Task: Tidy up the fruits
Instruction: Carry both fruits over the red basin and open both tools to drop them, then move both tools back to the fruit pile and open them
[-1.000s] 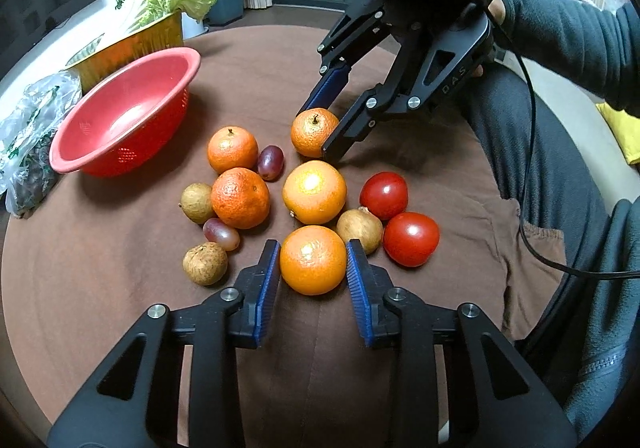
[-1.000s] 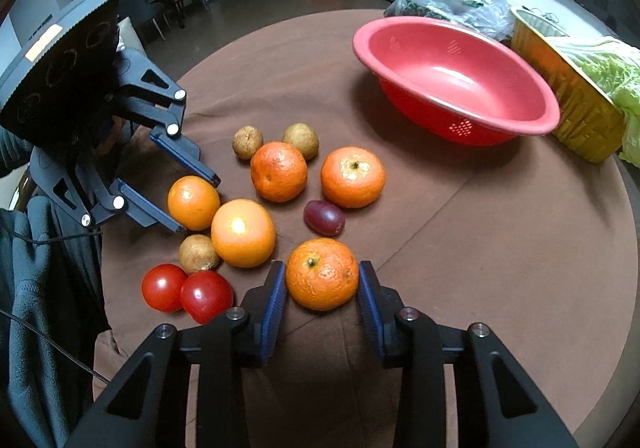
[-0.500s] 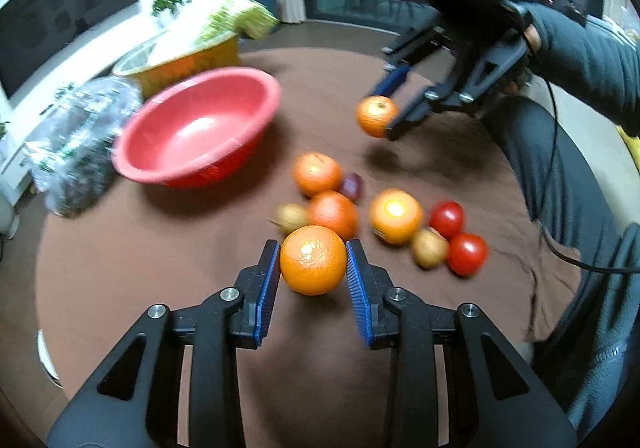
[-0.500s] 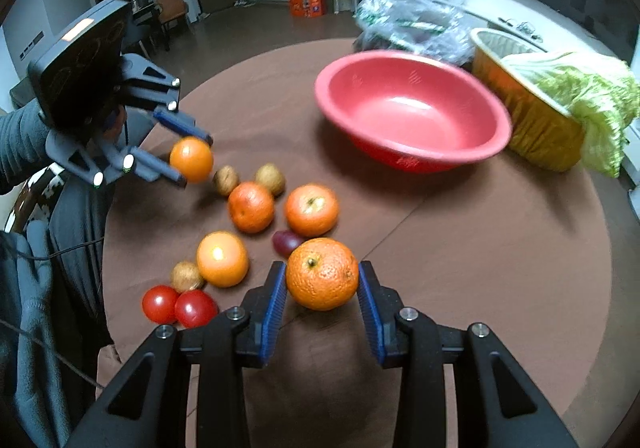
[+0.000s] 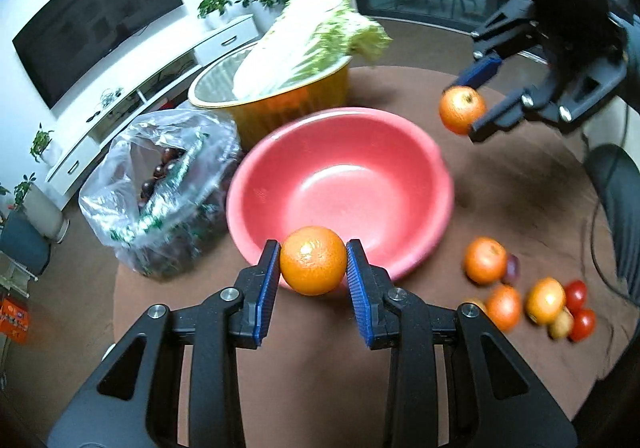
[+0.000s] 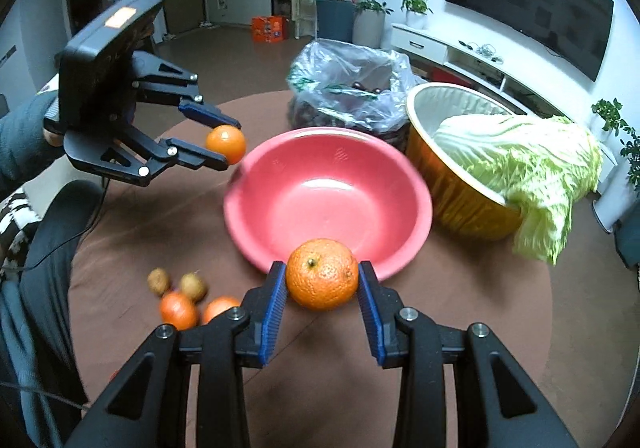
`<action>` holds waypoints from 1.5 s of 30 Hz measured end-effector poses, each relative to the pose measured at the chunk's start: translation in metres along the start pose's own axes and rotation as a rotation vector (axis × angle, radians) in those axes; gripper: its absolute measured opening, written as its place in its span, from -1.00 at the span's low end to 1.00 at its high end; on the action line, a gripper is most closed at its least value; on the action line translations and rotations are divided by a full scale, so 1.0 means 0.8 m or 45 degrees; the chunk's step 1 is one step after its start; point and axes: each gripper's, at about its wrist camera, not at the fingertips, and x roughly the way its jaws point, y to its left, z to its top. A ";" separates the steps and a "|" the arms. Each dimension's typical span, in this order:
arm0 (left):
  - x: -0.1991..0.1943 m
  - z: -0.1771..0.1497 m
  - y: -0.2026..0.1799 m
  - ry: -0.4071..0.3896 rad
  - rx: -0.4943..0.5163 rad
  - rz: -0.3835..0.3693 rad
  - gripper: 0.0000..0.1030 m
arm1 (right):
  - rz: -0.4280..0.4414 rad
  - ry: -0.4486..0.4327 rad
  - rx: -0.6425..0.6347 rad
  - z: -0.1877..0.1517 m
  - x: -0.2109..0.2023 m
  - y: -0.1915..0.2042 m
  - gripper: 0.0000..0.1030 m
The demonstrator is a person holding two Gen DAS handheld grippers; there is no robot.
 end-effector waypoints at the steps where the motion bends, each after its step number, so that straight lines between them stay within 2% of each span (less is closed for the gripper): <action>1: 0.008 0.006 0.005 0.011 0.001 0.003 -0.39 | -0.013 0.017 0.001 0.007 0.009 -0.003 -0.26; 12: 0.089 0.035 0.004 0.166 0.068 -0.054 -0.39 | -0.053 0.147 0.055 0.044 0.079 -0.032 -0.26; 20: 0.130 0.040 0.008 0.251 0.081 -0.093 -0.36 | -0.091 0.269 0.055 0.045 0.124 -0.037 -0.26; 29: 0.164 0.047 0.008 0.299 0.082 -0.117 -0.33 | -0.078 0.325 0.024 0.047 0.146 -0.033 -0.25; 33: 0.173 0.050 0.012 0.291 0.051 -0.084 0.08 | -0.077 0.326 0.022 0.049 0.149 -0.034 -0.16; 35: 0.171 0.048 0.017 0.282 0.047 -0.090 0.11 | -0.074 0.326 0.022 0.048 0.149 -0.034 -0.06; 40: 0.166 0.048 0.021 0.267 0.043 -0.066 0.13 | -0.091 0.296 0.022 0.049 0.132 -0.030 -0.03; 43: 0.142 0.042 0.023 0.231 0.029 -0.041 0.15 | -0.102 0.217 0.059 0.046 0.092 -0.028 0.04; 45: 0.121 0.036 0.024 0.186 0.018 -0.012 0.31 | -0.105 0.162 0.082 0.038 0.063 -0.023 0.15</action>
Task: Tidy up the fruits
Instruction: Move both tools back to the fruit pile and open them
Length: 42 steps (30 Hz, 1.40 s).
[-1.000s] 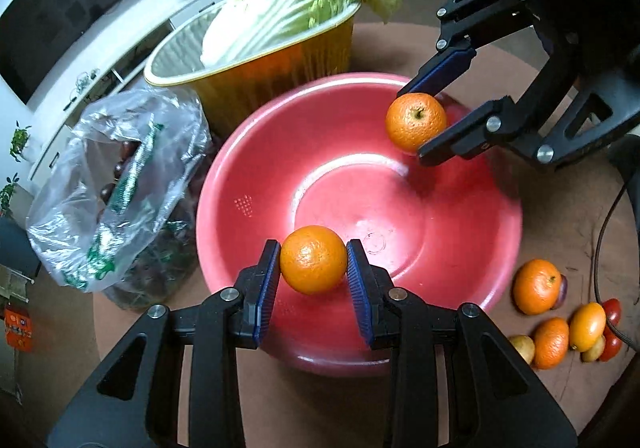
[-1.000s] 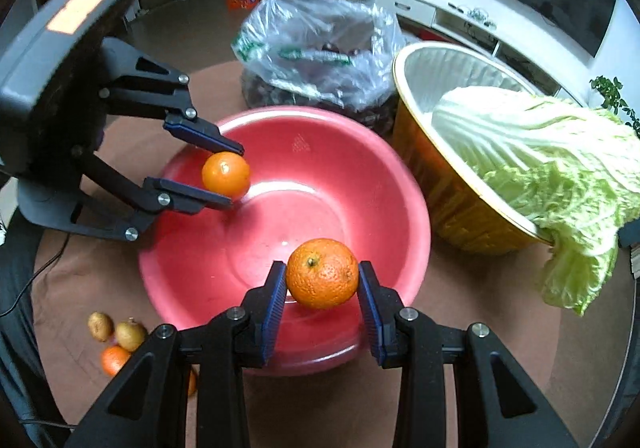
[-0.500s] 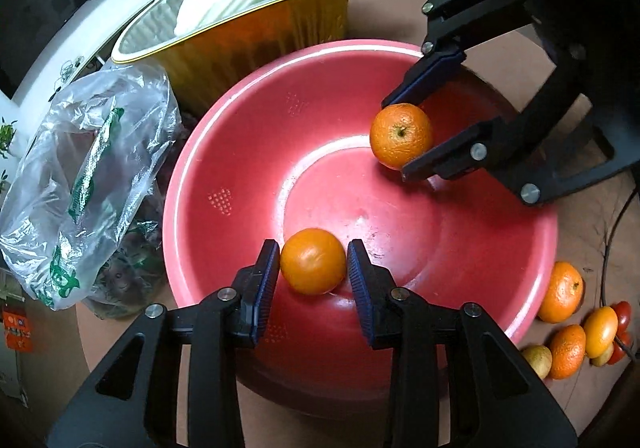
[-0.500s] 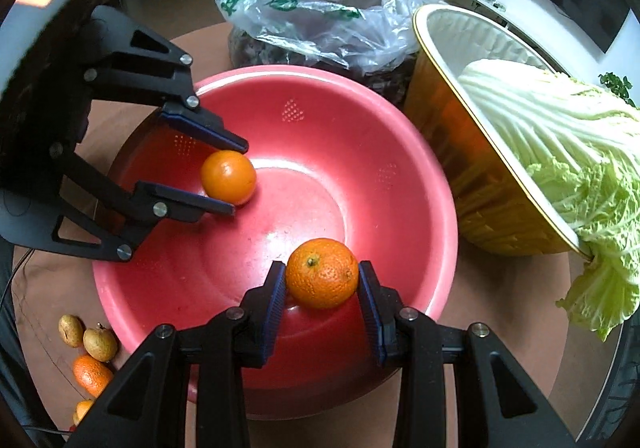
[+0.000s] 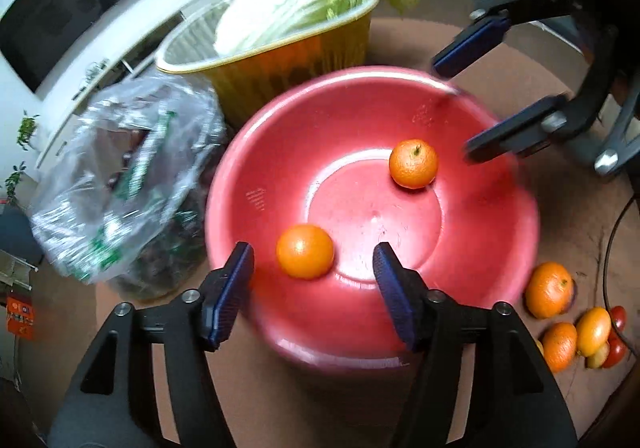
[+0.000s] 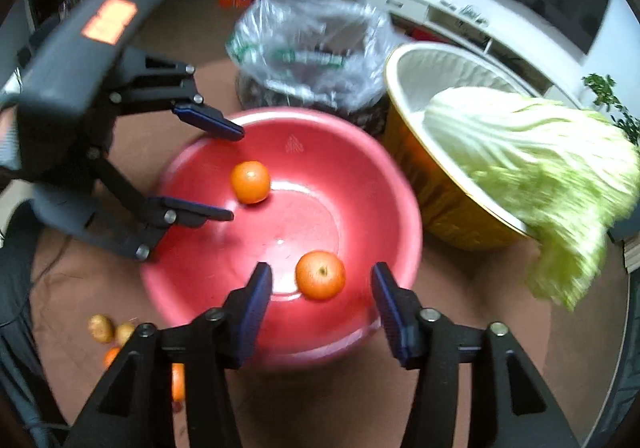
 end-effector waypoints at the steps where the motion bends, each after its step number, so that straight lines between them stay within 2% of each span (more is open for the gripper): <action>1: -0.009 -0.006 0.001 -0.021 -0.007 0.013 0.36 | -0.007 -0.032 0.012 -0.010 -0.017 0.003 0.20; 2: -0.020 -0.015 0.000 -0.049 -0.019 0.032 0.42 | -0.009 -0.053 0.020 -0.019 -0.032 0.009 0.23; 7: -0.064 -0.055 -0.028 -0.105 -0.043 0.032 0.43 | 0.045 -0.091 0.085 -0.069 -0.073 0.042 0.32; 13: -0.107 -0.135 -0.108 -0.072 0.018 0.015 0.43 | 0.159 -0.040 0.134 -0.132 -0.078 0.101 0.32; 17: -0.124 -0.169 -0.148 -0.070 0.073 -0.043 0.43 | 0.211 -0.020 0.162 -0.157 -0.071 0.120 0.32; 23: -0.123 -0.189 -0.174 -0.043 0.095 -0.063 0.43 | 0.239 0.029 0.141 -0.166 -0.058 0.152 0.32; 27: -0.129 -0.191 -0.175 -0.069 0.082 -0.067 0.43 | 0.242 0.050 0.126 -0.168 -0.060 0.170 0.30; 30: -0.132 -0.192 -0.175 -0.079 0.087 -0.088 0.43 | 0.225 0.089 0.093 -0.178 -0.058 0.181 0.22; 32: -0.133 -0.193 -0.176 -0.078 0.114 -0.104 0.43 | 0.226 0.116 0.091 -0.185 -0.054 0.182 0.13; 37: -0.128 -0.198 -0.176 -0.065 0.173 -0.089 0.43 | 0.227 0.123 0.096 -0.190 -0.056 0.176 0.06; 42: -0.128 -0.196 -0.170 -0.068 0.171 -0.066 0.43 | 0.226 0.120 0.109 -0.180 -0.058 0.183 0.03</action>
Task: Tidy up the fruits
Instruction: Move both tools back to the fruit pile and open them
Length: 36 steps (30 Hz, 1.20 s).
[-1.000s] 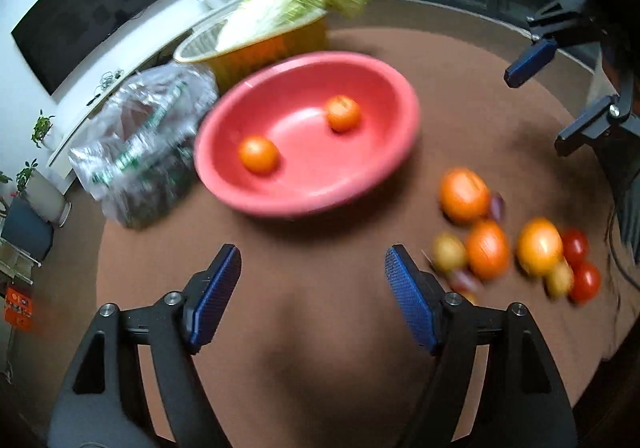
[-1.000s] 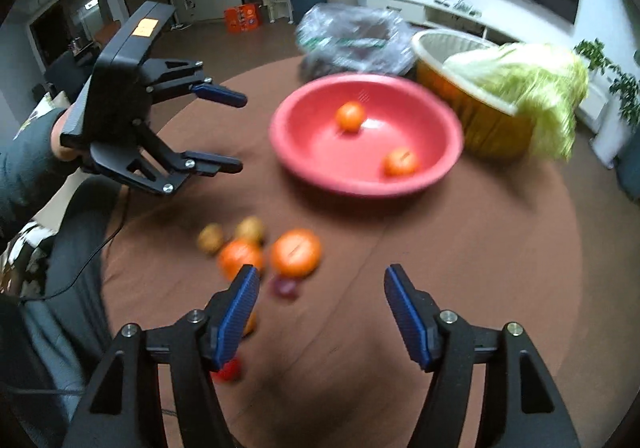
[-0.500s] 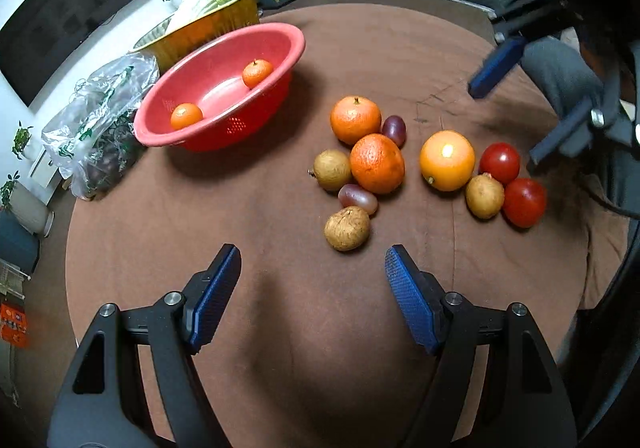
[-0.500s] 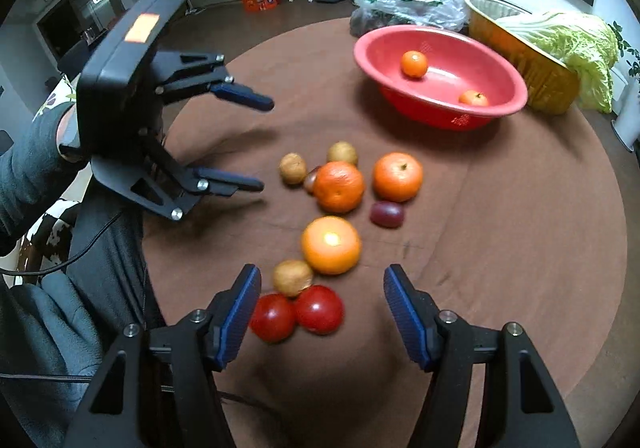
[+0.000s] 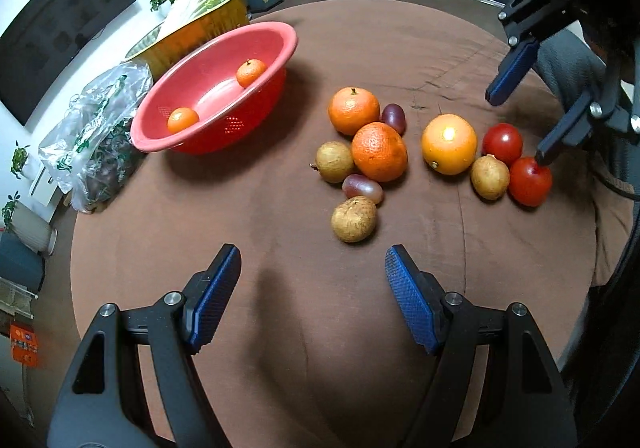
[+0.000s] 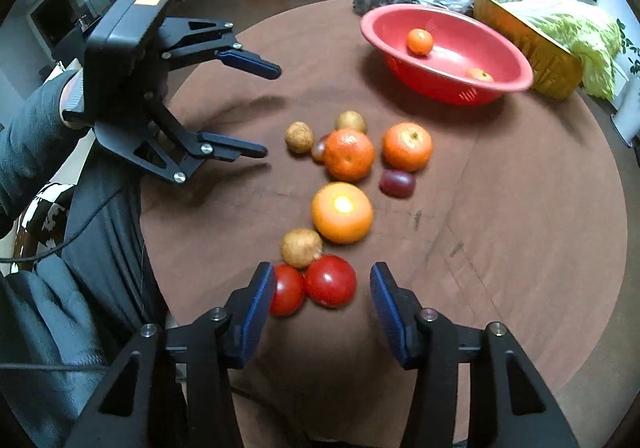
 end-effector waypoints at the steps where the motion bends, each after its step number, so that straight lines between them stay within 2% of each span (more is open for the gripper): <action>1: -0.001 -0.001 0.000 -0.001 -0.001 -0.004 0.43 | 0.001 0.009 -0.001 0.003 0.003 0.003 0.01; 8: 0.002 -0.003 0.000 -0.003 0.004 -0.003 0.43 | -0.052 0.076 0.019 0.019 0.019 0.020 -0.11; 12: 0.003 -0.001 0.003 -0.017 -0.007 0.001 0.43 | -0.143 0.148 0.005 0.030 0.030 0.022 -0.13; 16: 0.003 0.001 0.005 -0.031 0.000 -0.006 0.43 | -0.133 0.133 0.077 0.039 0.028 0.008 -0.14; 23: 0.011 0.005 0.011 -0.025 0.003 -0.018 0.43 | -0.097 0.113 0.132 0.061 0.037 -0.008 0.03; 27: 0.013 0.010 0.010 -0.032 0.025 -0.037 0.43 | -0.050 0.110 0.247 0.068 0.039 -0.034 0.04; 33: 0.022 0.020 0.012 -0.030 0.030 -0.075 0.42 | -0.042 0.124 0.238 0.073 0.046 -0.024 0.05; 34: 0.023 0.021 0.012 -0.033 0.032 -0.084 0.39 | -0.036 0.127 0.246 0.075 0.046 -0.025 0.05; 36: 0.024 0.023 0.011 -0.031 0.040 -0.105 0.13 | -0.022 0.128 0.256 0.077 0.054 -0.030 0.05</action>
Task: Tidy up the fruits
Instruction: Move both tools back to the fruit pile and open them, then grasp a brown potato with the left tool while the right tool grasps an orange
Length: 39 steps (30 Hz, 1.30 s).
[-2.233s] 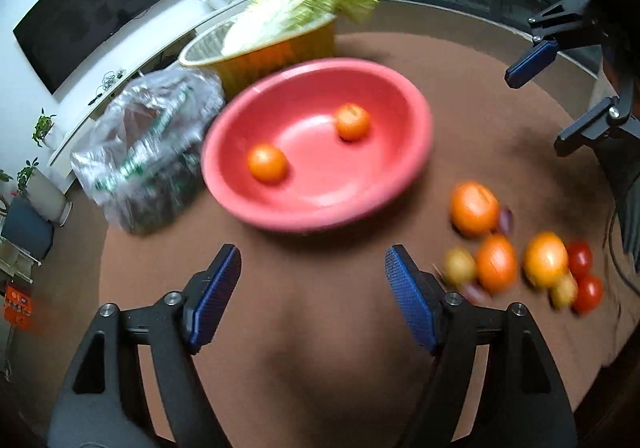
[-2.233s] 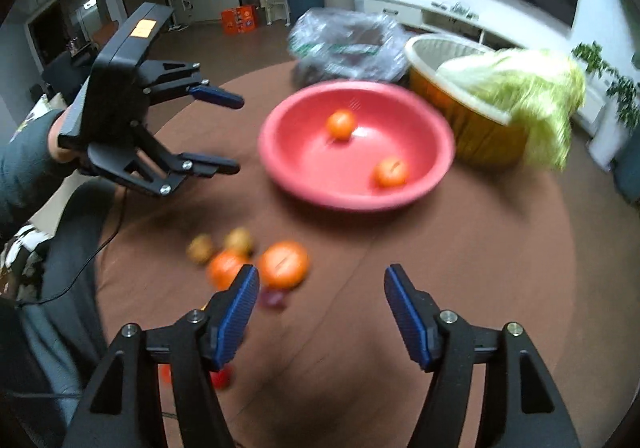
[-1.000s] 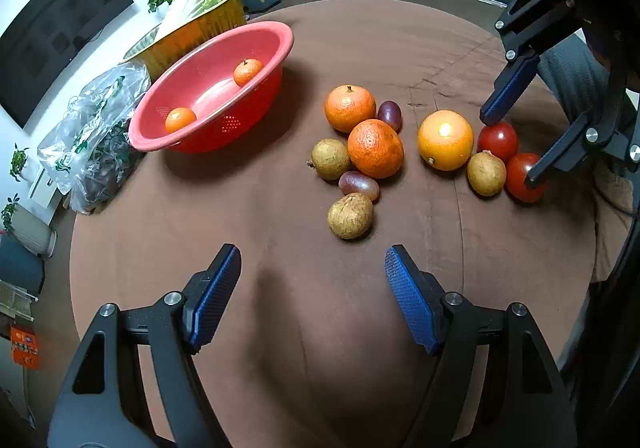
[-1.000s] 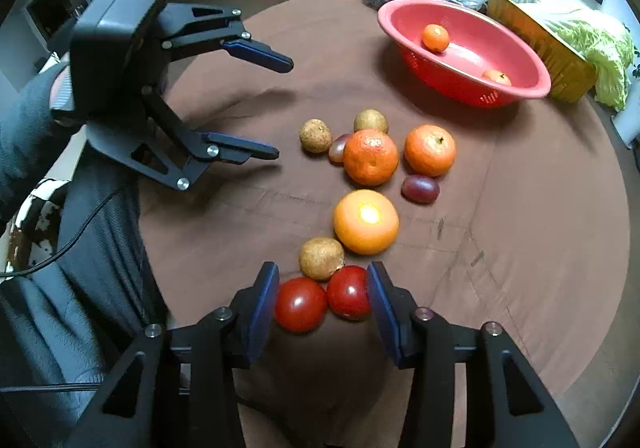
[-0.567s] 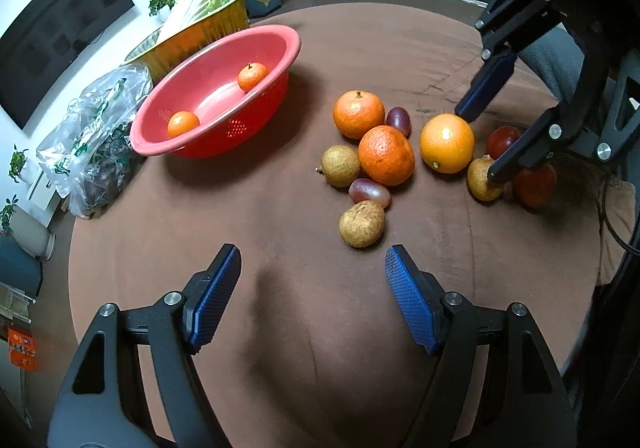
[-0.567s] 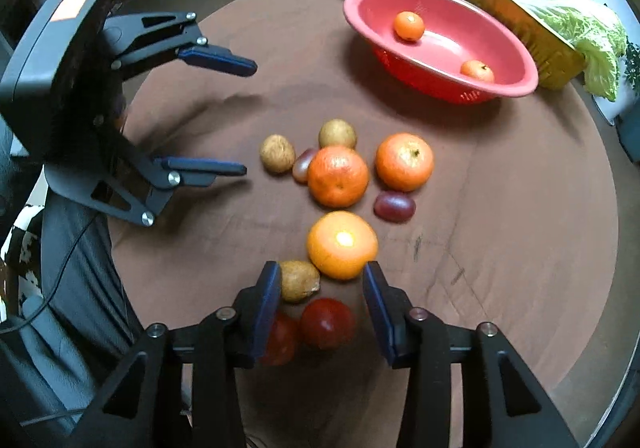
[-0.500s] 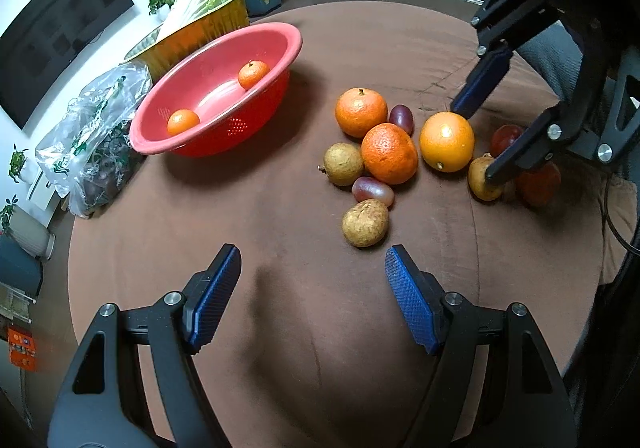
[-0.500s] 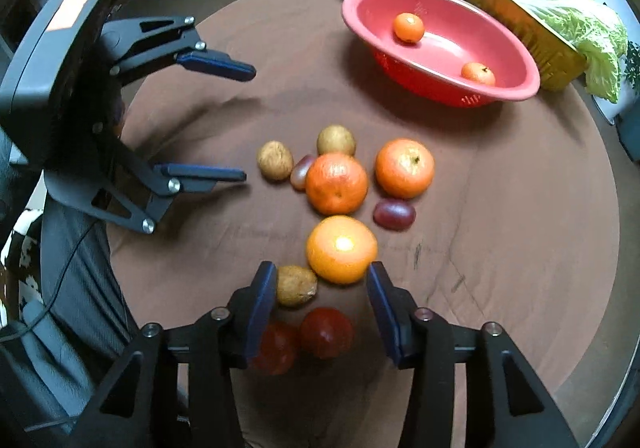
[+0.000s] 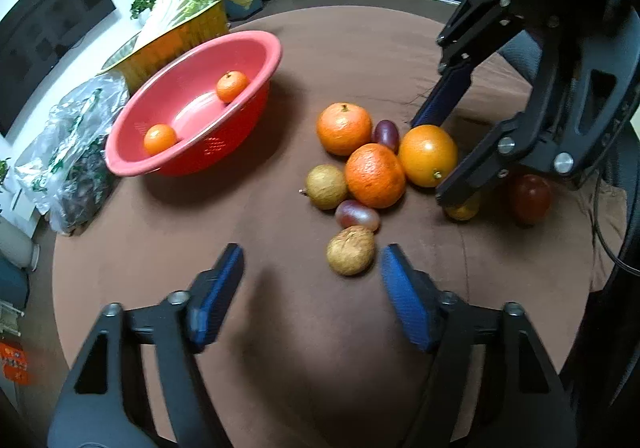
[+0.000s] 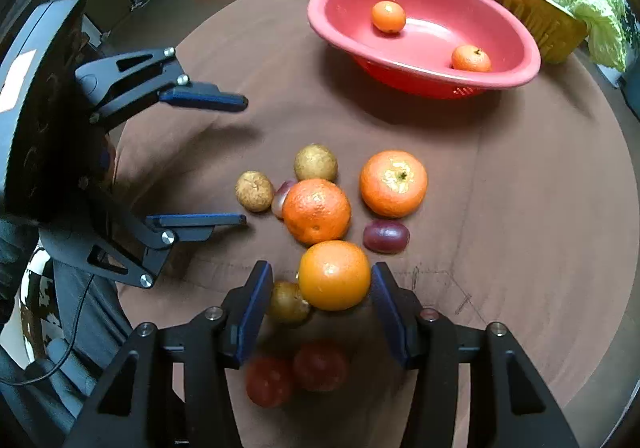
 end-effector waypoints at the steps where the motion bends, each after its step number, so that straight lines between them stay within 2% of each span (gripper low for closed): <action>1: 0.001 0.001 0.000 0.005 0.003 -0.010 0.09 | 0.006 0.001 0.005 0.001 0.001 -0.001 0.05; 5: 0.004 0.003 -0.001 0.006 0.014 -0.064 -0.13 | 0.042 -0.002 0.046 0.004 0.003 -0.012 -0.04; 7: 0.006 0.005 -0.003 0.010 0.025 -0.085 -0.27 | 0.071 0.009 0.085 0.005 0.004 -0.023 -0.21; 8: 0.007 0.006 -0.004 0.011 0.032 -0.093 -0.35 | 0.093 0.006 0.103 0.005 0.003 -0.028 -0.21; 13: 0.017 0.010 -0.007 0.024 0.040 -0.104 -0.38 | 0.091 0.012 0.089 0.006 0.005 -0.029 -0.20; 16: 0.020 0.009 -0.006 0.026 0.033 -0.101 -0.56 | 0.073 0.024 0.062 0.010 0.005 -0.024 -0.20; 20: 0.020 0.007 -0.002 0.030 0.016 -0.100 -0.56 | 0.061 0.015 0.051 0.005 0.003 -0.012 -0.20; 31: 0.009 0.002 0.002 0.002 -0.007 -0.091 -0.56 | 0.054 -0.030 0.064 -0.021 -0.011 -0.025 -0.20; 39: -0.021 -0.004 0.024 -0.029 -0.033 -0.011 -0.56 | 0.024 -0.105 0.078 -0.030 -0.047 -0.047 -0.20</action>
